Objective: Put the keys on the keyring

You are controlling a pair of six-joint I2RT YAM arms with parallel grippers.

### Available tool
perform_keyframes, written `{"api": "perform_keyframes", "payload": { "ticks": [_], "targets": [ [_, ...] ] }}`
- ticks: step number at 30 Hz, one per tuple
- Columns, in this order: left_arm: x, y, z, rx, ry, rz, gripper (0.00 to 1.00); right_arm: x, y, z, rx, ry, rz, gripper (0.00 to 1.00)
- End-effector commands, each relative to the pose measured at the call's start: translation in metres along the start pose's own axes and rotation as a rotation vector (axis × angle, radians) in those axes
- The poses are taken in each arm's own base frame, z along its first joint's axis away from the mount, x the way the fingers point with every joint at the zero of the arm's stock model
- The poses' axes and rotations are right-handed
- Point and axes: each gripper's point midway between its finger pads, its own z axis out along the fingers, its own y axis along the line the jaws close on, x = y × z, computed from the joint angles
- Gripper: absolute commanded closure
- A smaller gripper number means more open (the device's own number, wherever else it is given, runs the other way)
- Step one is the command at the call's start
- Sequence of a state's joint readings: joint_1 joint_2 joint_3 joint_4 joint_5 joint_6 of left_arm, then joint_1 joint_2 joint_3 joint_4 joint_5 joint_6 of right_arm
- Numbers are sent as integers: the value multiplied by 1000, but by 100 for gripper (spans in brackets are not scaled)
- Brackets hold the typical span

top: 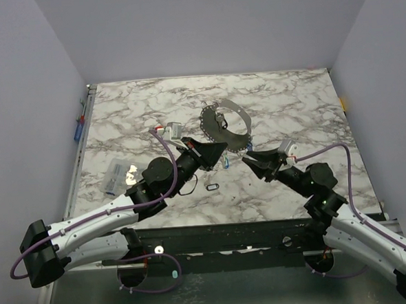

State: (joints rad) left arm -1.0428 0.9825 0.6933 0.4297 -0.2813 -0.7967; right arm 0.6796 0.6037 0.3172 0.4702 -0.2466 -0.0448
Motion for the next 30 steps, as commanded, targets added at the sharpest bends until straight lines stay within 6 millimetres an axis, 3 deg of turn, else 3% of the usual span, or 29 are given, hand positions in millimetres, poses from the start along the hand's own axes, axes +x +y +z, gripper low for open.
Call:
{"api": "perform_keyframes", "payload": {
  "ticks": [1,12,30],
  "targets": [
    [-27,-31,-2,82,-64,-37,100,-3,-3,-2,26,-27,2,66],
    [-24,-34,-2,93,-50,-49,100,-18,-5,4,22,-93,-26,65],
    [-22,-35,-2,106,-42,-58,100,-23,-11,9,43,-122,-64,60]
  ]
}}
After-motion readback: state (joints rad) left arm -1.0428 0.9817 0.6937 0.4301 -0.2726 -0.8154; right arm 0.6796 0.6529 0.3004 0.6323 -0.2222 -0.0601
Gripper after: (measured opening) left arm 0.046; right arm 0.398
